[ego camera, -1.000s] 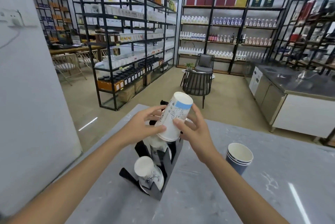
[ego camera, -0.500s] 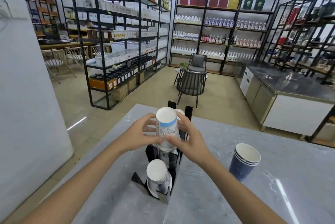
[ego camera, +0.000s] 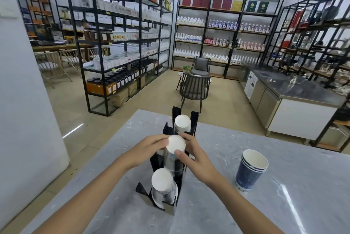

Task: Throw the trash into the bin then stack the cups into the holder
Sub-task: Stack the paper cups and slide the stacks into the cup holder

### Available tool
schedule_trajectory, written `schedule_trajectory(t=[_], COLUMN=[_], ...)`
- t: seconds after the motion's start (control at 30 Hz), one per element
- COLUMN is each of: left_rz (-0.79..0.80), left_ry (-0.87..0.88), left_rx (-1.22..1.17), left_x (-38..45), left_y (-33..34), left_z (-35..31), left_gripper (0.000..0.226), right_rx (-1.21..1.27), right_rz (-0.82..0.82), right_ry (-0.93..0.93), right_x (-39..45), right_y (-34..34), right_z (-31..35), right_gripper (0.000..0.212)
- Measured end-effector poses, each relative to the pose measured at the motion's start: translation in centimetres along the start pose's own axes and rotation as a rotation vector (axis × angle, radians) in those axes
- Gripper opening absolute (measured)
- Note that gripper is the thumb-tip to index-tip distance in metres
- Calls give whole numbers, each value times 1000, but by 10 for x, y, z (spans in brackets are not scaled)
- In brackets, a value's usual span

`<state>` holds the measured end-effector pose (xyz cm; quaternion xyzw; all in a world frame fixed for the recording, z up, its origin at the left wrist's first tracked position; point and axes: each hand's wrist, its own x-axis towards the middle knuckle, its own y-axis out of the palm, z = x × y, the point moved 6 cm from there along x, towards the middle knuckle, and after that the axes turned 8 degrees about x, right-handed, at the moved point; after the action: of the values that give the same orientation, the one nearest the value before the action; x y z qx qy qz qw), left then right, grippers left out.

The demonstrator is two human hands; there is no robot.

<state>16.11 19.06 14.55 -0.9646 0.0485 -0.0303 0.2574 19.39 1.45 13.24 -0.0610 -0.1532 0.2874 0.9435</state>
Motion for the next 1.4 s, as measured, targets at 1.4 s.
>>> schedule_trajectory(t=[1.4], left_rz=[62], left_ry=[104], left_rx=[439], left_x=[107], left_y=[228], left_z=[-84], left_gripper=[72], right_rx=[-267], right_rz=[-549], right_ry=[185], right_x=[-121], right_y=[-268], right_z=[-82], right_gripper=[63])
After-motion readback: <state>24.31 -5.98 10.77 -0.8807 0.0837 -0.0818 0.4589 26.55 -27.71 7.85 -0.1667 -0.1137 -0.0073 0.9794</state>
